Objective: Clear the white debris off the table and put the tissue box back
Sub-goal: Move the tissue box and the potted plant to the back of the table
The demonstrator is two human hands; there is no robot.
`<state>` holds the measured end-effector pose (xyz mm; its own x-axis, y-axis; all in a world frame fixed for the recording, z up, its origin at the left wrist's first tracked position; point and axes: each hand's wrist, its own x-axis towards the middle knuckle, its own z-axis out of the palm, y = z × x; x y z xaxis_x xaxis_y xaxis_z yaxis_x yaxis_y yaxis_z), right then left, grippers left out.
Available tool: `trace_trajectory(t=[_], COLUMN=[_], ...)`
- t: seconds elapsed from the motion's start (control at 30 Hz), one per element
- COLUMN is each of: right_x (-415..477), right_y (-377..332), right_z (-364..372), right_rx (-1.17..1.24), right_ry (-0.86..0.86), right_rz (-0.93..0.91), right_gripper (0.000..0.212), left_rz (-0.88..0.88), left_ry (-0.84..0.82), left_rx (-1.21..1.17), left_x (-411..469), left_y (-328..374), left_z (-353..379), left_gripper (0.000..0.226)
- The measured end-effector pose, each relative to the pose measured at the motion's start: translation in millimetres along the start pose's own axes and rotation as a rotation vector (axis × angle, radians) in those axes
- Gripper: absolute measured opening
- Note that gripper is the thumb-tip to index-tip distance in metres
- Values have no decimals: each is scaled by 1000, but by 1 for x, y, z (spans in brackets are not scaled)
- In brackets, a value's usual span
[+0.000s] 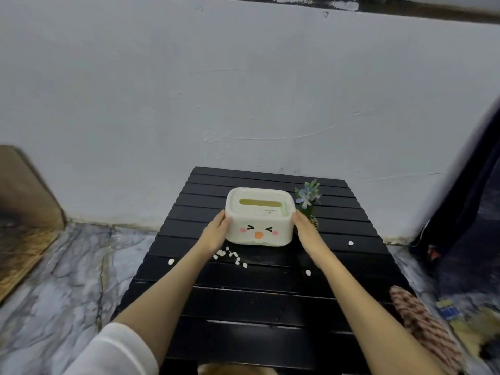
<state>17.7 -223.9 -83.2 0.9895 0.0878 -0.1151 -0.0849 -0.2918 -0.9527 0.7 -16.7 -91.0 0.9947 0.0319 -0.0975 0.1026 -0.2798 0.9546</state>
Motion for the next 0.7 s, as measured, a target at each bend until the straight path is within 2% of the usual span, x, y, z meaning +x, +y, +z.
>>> trace_trajectory(t=[0.3, 0.43, 0.53, 0.7], right_x=[25, 65, 103, 152], right_y=[-35, -48, -52, -58], right_z=[22, 42, 53, 69], right_rx=[57, 62, 41, 42], right_ry=[-37, -20, -17, -35], right_rz=[-48, -49, -42, -49], right_gripper=[39, 42, 43, 42], left_rz=[65, 106, 107, 95], left_ry=[102, 125, 151, 183], left_rx=[-41, -39, -20, -13], left_x=[25, 60, 94, 145], left_y=[19, 24, 19, 1], left_z=[-36, -60, -74, -85], left_gripper=[36, 46, 36, 39])
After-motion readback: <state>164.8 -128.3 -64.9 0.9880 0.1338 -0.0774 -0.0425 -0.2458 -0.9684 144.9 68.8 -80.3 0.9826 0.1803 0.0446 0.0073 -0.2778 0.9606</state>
